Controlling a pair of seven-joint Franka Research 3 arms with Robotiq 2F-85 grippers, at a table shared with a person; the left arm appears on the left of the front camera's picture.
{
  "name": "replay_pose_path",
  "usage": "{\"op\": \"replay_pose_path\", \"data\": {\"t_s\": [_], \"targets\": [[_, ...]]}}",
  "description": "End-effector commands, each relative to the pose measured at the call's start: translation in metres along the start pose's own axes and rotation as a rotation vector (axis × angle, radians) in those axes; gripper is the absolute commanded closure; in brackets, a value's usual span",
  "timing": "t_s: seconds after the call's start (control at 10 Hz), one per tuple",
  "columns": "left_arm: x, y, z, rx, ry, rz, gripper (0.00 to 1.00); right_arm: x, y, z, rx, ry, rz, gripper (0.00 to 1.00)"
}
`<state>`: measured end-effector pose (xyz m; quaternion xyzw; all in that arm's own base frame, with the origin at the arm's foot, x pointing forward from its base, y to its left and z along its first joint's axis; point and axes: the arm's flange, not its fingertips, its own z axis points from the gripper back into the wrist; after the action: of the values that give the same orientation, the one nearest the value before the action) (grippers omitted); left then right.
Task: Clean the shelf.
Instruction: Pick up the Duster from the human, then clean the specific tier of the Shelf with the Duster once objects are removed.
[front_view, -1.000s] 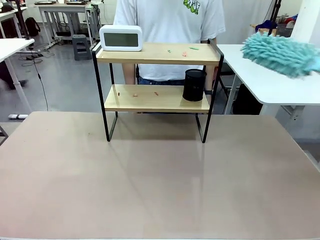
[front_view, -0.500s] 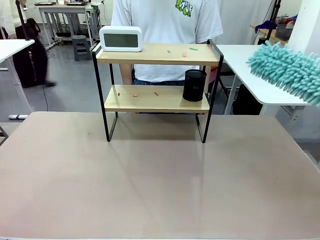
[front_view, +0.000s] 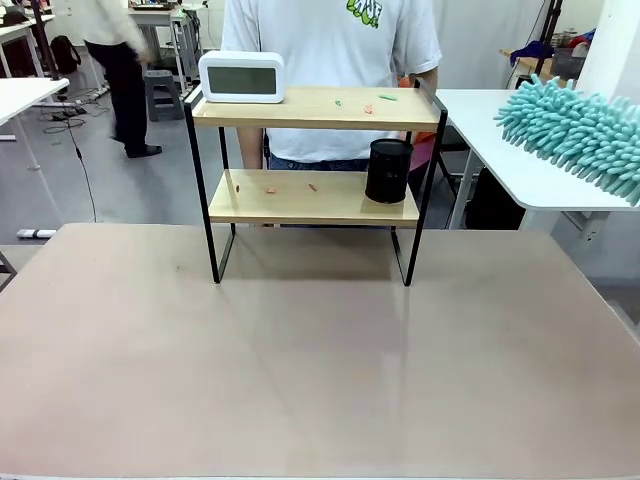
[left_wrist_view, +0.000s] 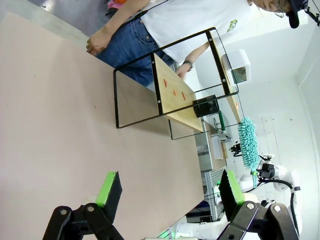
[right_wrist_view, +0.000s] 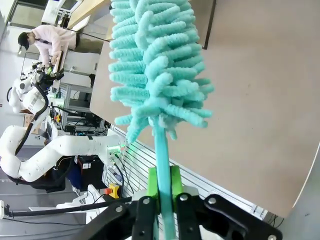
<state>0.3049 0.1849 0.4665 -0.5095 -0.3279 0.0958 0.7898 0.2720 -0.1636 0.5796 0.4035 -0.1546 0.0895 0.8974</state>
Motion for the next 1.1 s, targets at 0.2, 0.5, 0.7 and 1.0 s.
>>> {"op": "replay_pose_path", "data": {"t_s": [0.2,0.5,0.7,1.0], "targets": [[-0.0041,0.0000,-0.0034,-0.017,-0.012,-0.019,0.00,0.0041,0.0038,0.0006,0.005,-0.013,-0.018,1.00],[-0.0041,0.0000,-0.0034,-0.017,-0.012,-0.019,0.00,0.0041,0.0038,0.0006,0.005,-0.013,-0.018,1.00],[-0.0041,0.0000,-0.0034,-0.017,-0.012,-0.019,0.00,0.0041,0.0038,0.0006,0.005,-0.013,-0.018,1.00],[-0.0041,0.0000,-0.0034,-0.017,-0.012,-0.019,0.00,0.0041,0.0038,0.0006,0.005,-0.013,-0.018,1.00]]}}
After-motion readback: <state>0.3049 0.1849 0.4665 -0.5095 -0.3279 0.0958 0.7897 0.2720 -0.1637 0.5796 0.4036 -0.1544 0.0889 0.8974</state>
